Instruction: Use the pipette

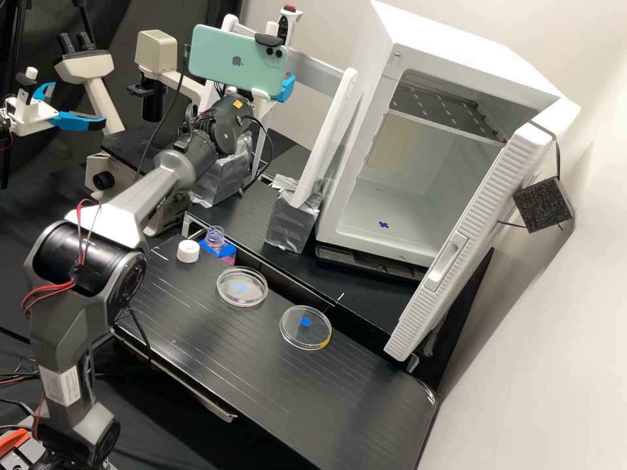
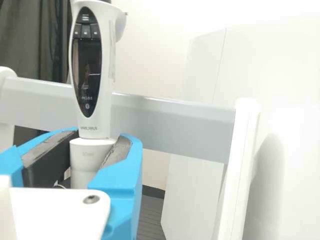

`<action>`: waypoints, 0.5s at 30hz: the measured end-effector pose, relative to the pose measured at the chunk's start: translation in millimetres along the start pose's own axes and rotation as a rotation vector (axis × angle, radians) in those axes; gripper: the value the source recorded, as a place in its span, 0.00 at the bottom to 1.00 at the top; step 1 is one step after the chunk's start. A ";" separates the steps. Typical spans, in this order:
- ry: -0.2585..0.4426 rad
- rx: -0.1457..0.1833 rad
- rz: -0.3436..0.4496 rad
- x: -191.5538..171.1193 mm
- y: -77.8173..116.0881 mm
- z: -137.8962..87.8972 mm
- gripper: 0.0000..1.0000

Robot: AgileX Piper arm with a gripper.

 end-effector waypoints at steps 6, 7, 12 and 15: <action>-0.036 0.031 -0.030 3.0 -8.4 1.6 0.00; -0.040 0.040 -0.033 2.9 -9.2 1.4 0.00; -0.043 0.048 -0.041 2.9 -11.3 0.1 0.00; -0.044 0.068 -0.044 2.8 -12.0 -0.4 0.00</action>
